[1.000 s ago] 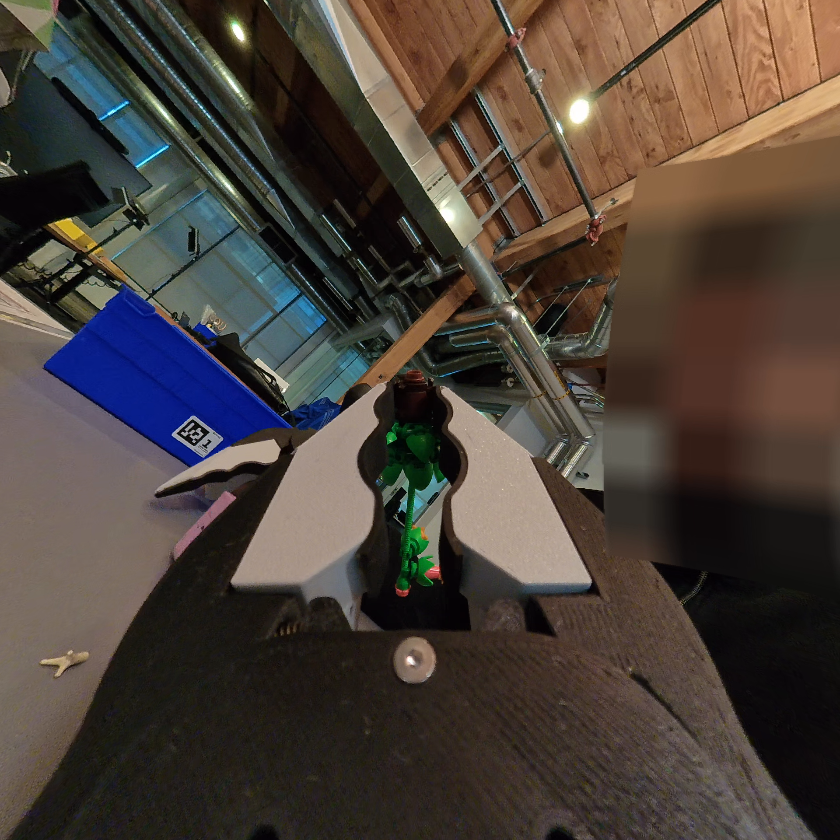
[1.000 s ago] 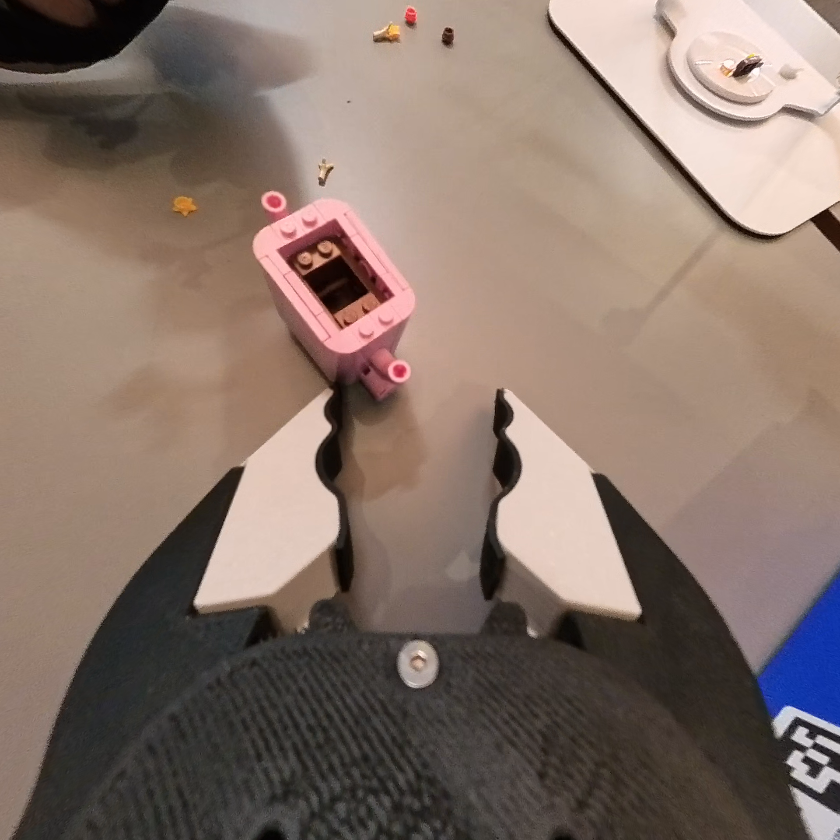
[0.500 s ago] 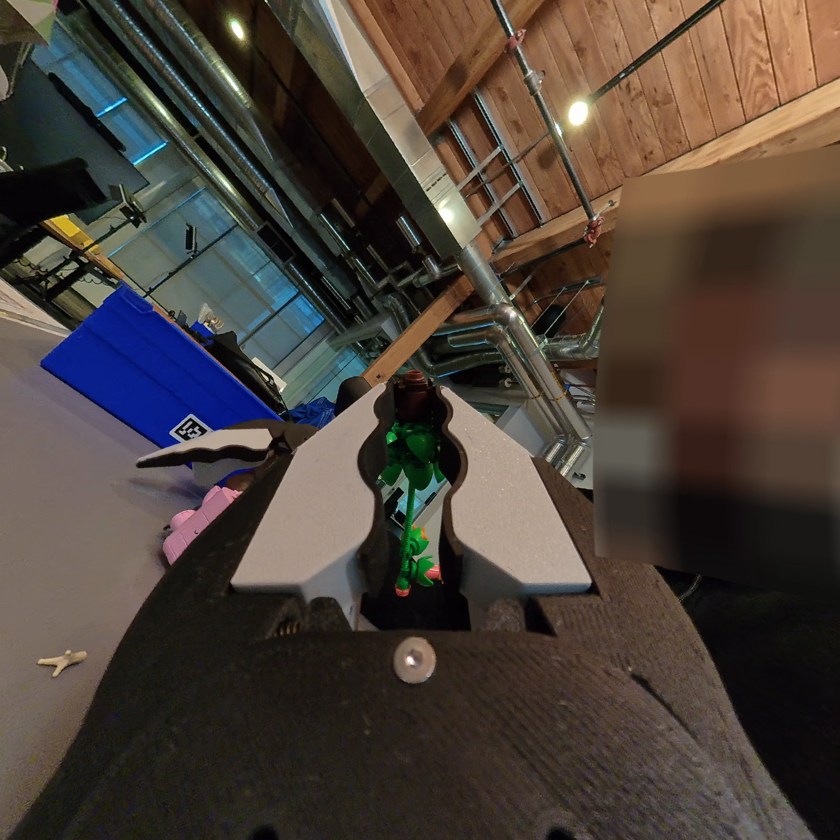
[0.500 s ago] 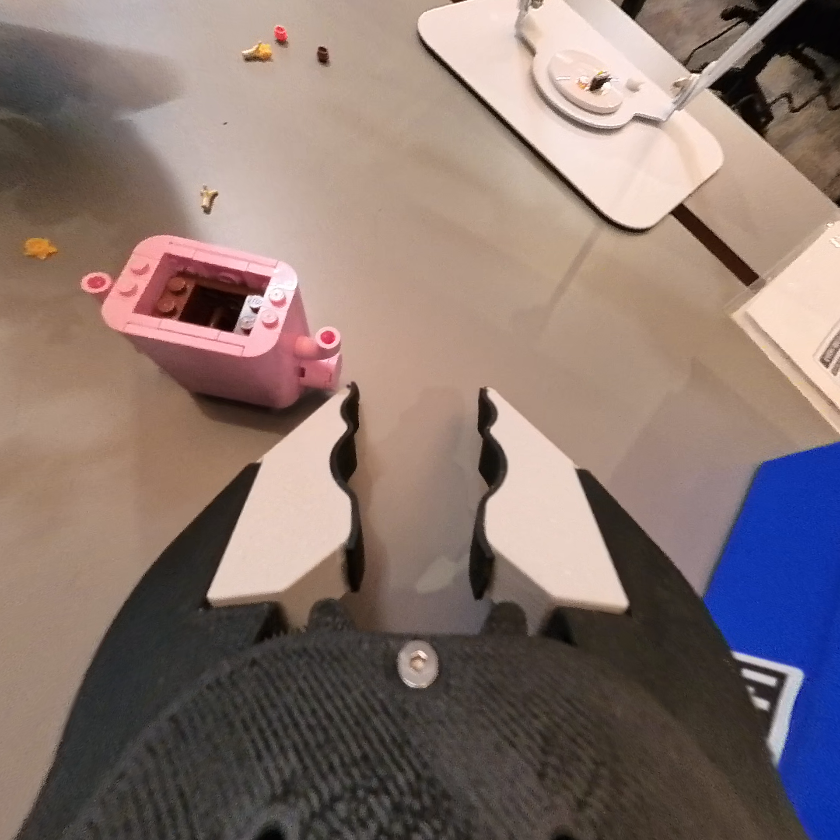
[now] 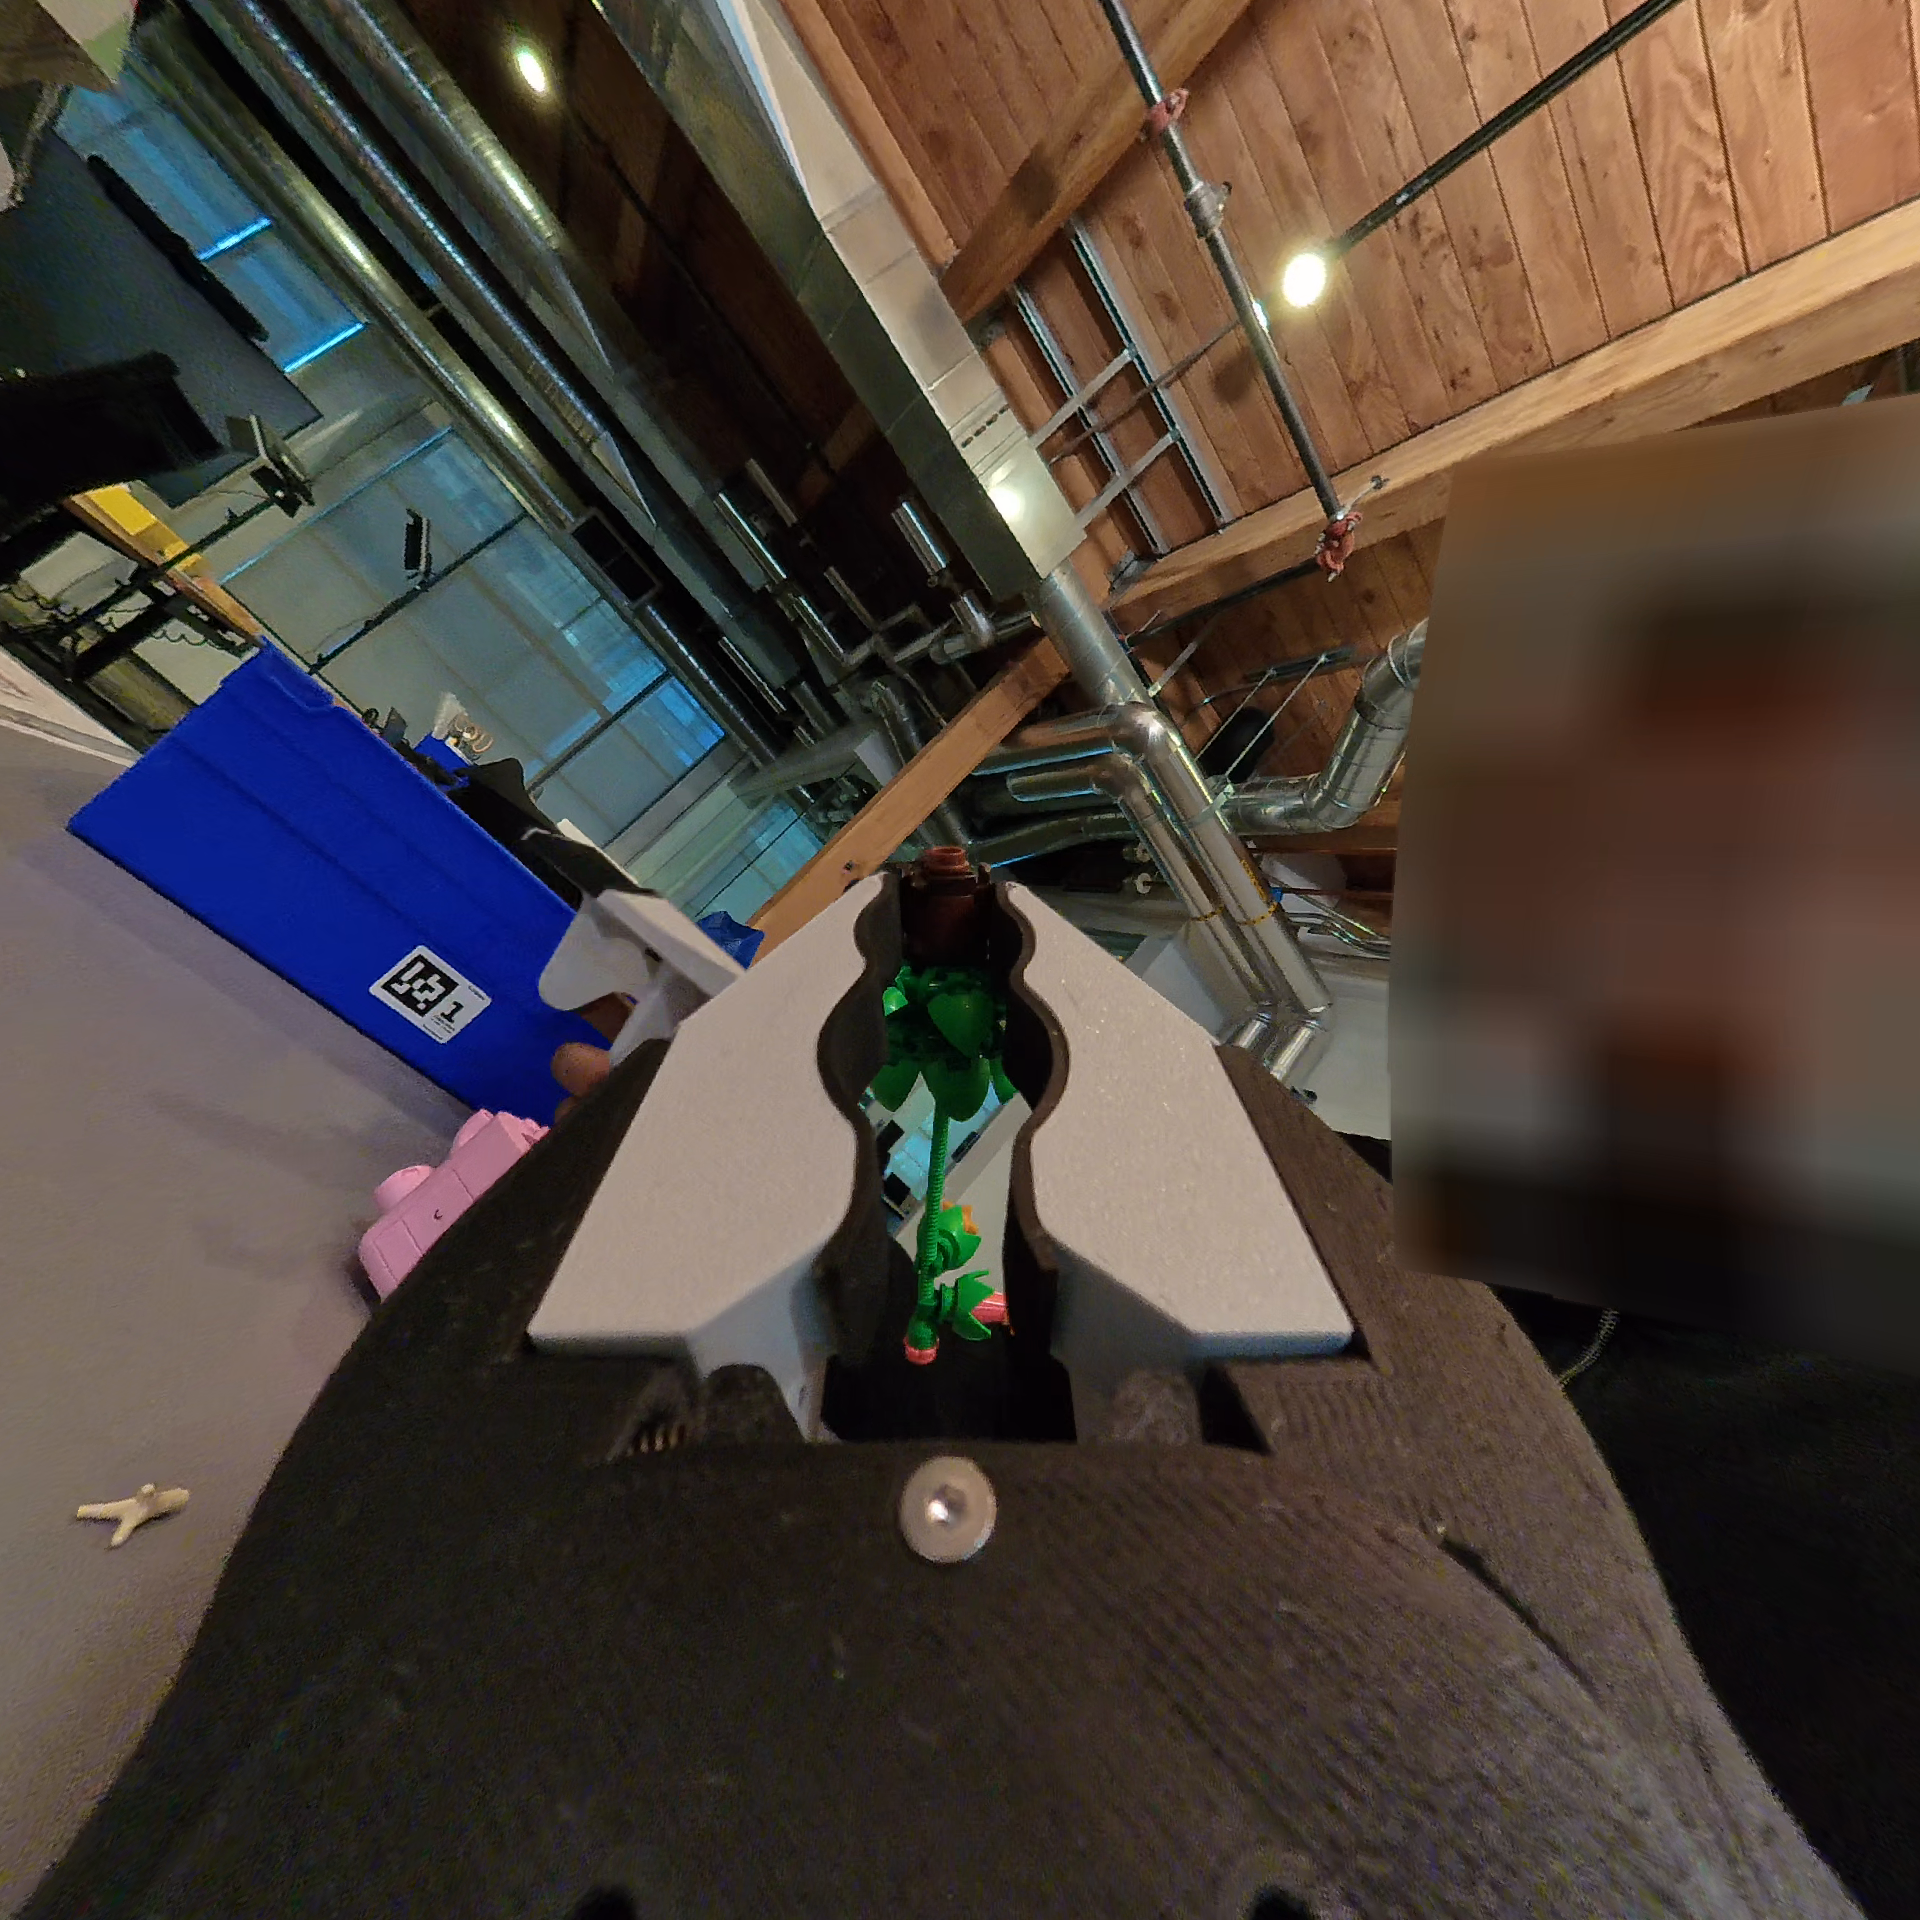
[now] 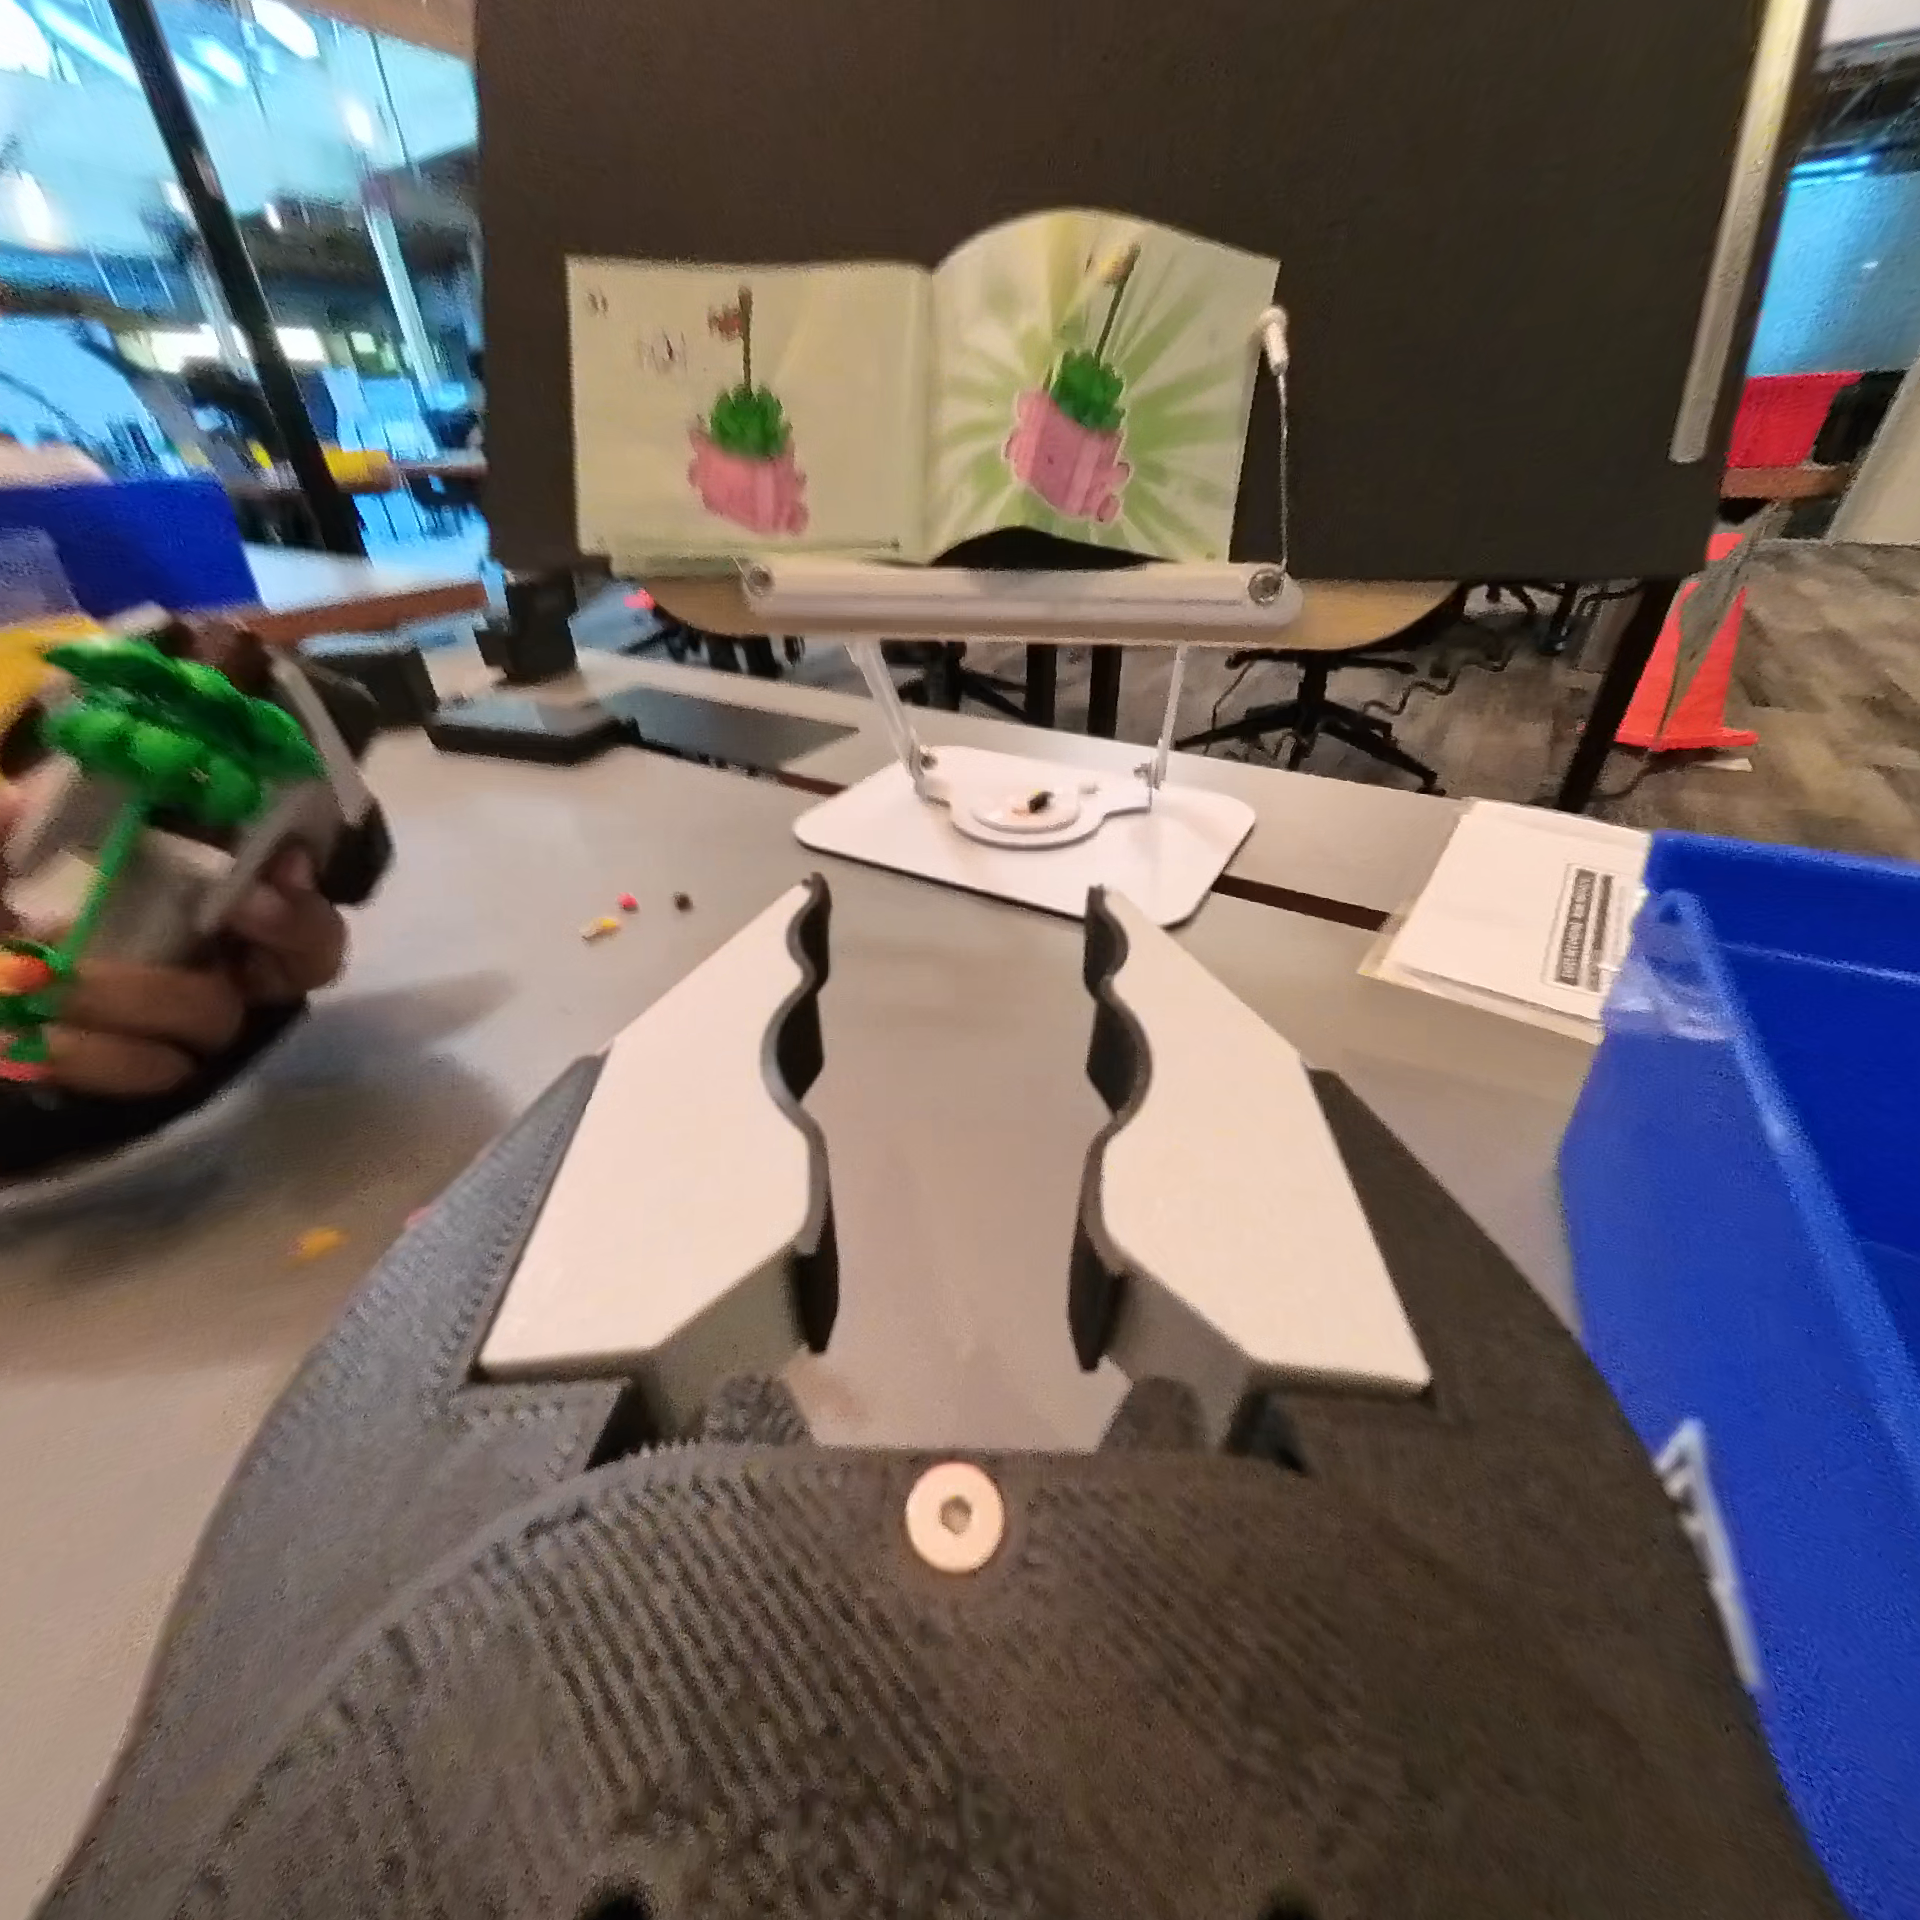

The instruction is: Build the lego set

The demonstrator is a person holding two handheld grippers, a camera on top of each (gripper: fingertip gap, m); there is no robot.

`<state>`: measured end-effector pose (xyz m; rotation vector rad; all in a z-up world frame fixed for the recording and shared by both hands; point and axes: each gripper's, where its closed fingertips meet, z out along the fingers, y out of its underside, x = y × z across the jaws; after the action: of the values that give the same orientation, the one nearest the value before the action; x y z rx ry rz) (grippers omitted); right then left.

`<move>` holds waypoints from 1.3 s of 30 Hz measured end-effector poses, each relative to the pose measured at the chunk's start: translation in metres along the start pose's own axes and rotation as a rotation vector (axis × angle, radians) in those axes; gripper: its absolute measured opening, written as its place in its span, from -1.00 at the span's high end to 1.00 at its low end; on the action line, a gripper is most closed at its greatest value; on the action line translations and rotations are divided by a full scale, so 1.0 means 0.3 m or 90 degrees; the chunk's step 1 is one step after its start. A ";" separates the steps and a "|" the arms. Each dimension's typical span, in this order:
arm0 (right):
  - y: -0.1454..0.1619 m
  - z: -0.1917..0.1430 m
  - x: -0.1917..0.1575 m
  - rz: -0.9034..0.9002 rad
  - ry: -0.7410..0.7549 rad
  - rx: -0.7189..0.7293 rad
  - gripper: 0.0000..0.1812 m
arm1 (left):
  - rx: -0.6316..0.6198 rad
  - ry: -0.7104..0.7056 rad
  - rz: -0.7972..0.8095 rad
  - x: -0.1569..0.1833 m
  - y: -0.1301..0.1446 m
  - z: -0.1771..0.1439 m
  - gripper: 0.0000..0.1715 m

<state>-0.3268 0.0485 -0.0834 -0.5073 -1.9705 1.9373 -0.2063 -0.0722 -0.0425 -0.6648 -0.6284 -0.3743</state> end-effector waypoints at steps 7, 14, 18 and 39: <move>0.127 -0.061 -0.163 0.024 0.009 -0.118 0.28 | -0.005 0.007 -0.008 0.000 0.007 0.001 0.85; 0.118 -0.105 -0.337 -0.140 -0.003 -0.095 0.38 | -0.001 0.009 -0.013 -0.001 0.006 -0.001 0.86; 0.155 -0.081 -0.425 -0.232 -0.002 -0.132 0.23 | -0.002 0.006 -0.009 -0.001 0.007 -0.001 0.85; 0.234 -0.086 -0.226 -0.299 0.149 -0.253 0.41 | 0.002 0.008 -0.013 -0.001 0.002 -0.002 0.85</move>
<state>-0.2535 0.0402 -0.1522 -0.3083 -2.0878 1.1609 -0.2062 -0.0721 -0.0433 -0.6537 -0.6246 -0.3960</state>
